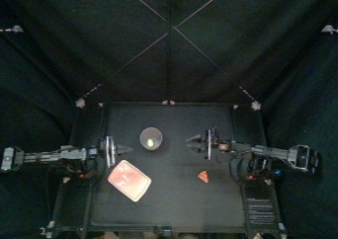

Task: Pick the chip then place it in the grey bowl
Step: Drop chip in the grey bowl and return to neutral

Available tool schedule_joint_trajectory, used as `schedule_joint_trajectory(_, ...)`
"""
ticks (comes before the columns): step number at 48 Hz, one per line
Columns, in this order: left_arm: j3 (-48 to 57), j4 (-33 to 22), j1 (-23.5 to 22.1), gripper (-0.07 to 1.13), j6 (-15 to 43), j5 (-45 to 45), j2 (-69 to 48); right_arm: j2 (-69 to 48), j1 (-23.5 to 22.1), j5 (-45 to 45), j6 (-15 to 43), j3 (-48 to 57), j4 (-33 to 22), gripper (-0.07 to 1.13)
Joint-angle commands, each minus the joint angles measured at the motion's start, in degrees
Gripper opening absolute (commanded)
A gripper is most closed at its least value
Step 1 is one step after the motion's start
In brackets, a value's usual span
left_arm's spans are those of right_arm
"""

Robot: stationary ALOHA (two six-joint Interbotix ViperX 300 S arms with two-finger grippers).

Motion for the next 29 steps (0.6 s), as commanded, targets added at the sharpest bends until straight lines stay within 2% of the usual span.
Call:
schedule_joint_trajectory(1,-1.76,0.09,0.70,0.00,0.00,-1.85,0.18,-3.16,0.18,-0.44,0.00,0.97,0.35,0.75)
schedule_joint_trajectory(29,-1.76,0.00,0.62,0.00,0.00,-2.46,0.18,-4.66,1.58,-0.35,0.09,1.85,1.14,0.75)
